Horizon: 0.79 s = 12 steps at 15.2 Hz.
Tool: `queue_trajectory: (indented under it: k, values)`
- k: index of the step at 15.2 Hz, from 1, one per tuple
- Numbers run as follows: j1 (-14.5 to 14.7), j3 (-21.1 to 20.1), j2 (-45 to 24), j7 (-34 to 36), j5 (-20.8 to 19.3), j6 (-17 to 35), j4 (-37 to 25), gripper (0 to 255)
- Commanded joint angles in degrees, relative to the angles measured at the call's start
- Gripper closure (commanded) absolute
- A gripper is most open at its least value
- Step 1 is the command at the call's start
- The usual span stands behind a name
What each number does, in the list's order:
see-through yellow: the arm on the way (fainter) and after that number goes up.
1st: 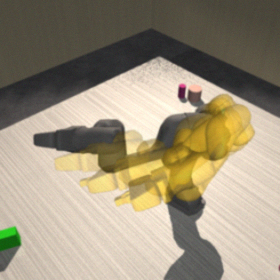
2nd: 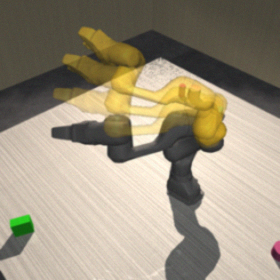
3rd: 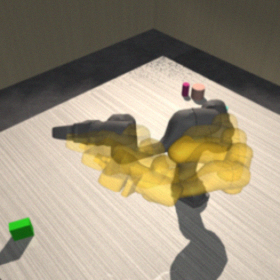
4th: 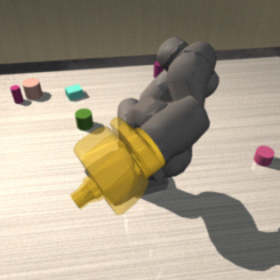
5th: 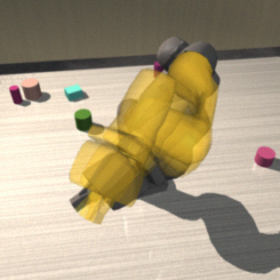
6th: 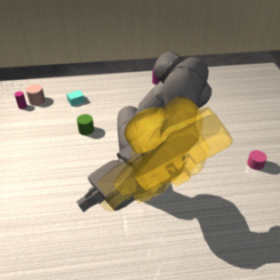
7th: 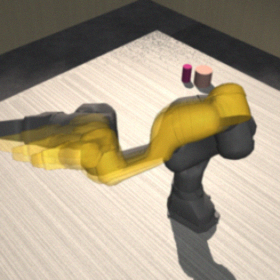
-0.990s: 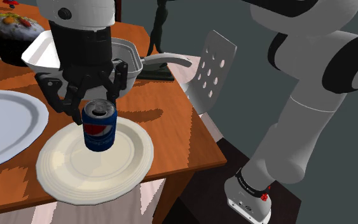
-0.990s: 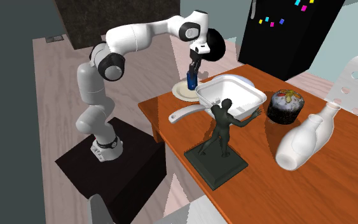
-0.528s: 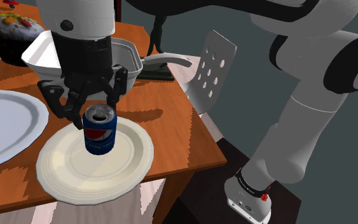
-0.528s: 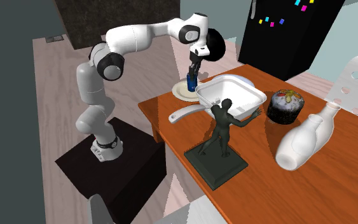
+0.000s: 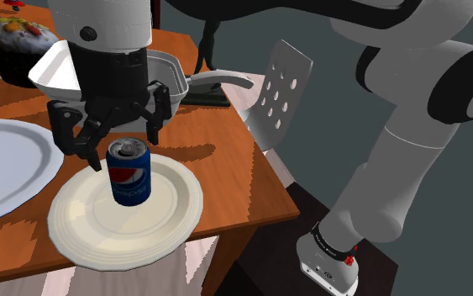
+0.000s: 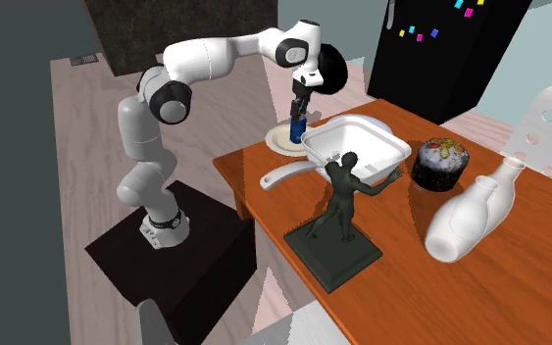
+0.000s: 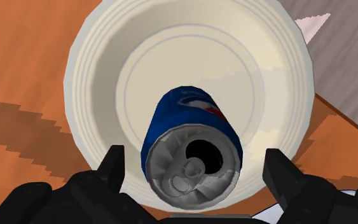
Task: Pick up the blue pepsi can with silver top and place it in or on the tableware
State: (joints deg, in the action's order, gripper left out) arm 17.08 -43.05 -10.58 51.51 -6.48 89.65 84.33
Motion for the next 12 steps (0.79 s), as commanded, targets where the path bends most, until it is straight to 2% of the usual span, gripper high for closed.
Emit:
queue_trajectory:
  k: [1, 4, 12]
  values:
    - [0.5, -0.1, -0.8, 0.3, -0.5, -2.2, -2.8, 0]
    - [2.7, -0.3, -3.9, 1.3, -2.7, -8.9, -11.9, 0]
    - [2.8, -0.3, -3.9, 1.3, -2.7, -8.9, -11.9, 0]
